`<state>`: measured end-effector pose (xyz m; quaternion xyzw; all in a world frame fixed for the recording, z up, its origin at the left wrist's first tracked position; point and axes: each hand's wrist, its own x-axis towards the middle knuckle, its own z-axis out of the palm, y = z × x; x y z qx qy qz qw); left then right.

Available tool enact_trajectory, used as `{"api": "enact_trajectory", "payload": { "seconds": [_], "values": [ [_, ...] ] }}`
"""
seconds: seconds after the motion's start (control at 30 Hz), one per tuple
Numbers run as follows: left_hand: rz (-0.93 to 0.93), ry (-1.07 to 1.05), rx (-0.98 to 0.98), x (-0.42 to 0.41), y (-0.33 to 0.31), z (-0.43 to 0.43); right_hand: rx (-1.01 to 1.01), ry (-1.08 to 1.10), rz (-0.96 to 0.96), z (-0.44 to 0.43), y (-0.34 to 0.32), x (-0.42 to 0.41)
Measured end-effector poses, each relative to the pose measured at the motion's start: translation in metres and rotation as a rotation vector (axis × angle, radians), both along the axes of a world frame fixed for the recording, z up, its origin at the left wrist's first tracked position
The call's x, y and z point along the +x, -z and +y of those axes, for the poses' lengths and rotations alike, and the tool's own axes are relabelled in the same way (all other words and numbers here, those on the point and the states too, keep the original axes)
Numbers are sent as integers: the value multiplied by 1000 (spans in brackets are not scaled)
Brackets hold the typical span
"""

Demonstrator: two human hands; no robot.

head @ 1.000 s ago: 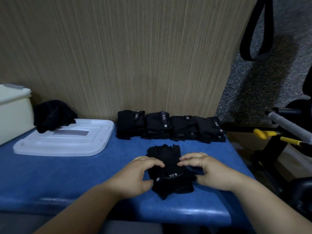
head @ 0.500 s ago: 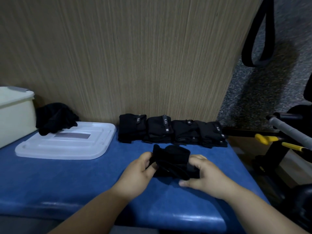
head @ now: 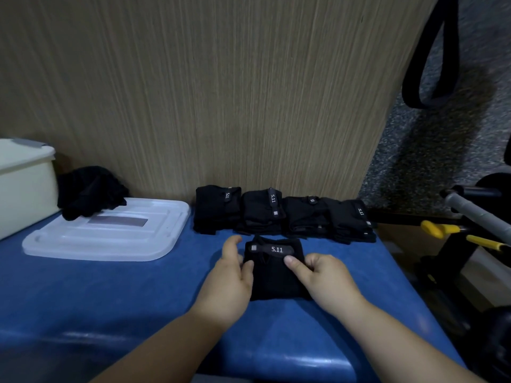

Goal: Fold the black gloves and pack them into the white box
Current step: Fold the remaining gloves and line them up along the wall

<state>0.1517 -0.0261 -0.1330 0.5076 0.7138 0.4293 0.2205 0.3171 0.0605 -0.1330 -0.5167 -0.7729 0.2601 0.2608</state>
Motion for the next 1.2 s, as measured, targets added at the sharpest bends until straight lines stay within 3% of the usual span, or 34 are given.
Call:
{"api": "enact_trajectory", "payload": {
  "seconds": [0.07, 0.13, 0.2, 0.3, 0.4, 0.53, 0.83, 1.07, 1.2],
  "values": [
    [68, -36, 46, 3, 0, -2, 25, 27, -63, -2, -1, -3],
    [284, -13, 94, 5, 2, -4, 43, 43, -110, -5, -4, -6],
    [514, 70, 61, 7, 2, -5, 89, 53, -188, -6, -6, -8],
    [655, 181, -54, 9, 5, -4, 206, 45, -233, -8, -3, -8],
    [679, 217, -161, 7, 9, -3, 288, -101, -284, -7, 2, -8],
    [690, 242, -259, 3, 10, -1, 237, -215, -373, -5, 1, -10],
    [665, 202, -319, -12, 9, -2, 140, -194, -422, -3, -10, -13],
    [698, -191, -287, -34, -5, -9, -171, -137, -406, -5, -31, -1],
    [560, -49, -426, -20, -26, -16, -218, -101, -426, -14, -36, -1]
  ]
}}
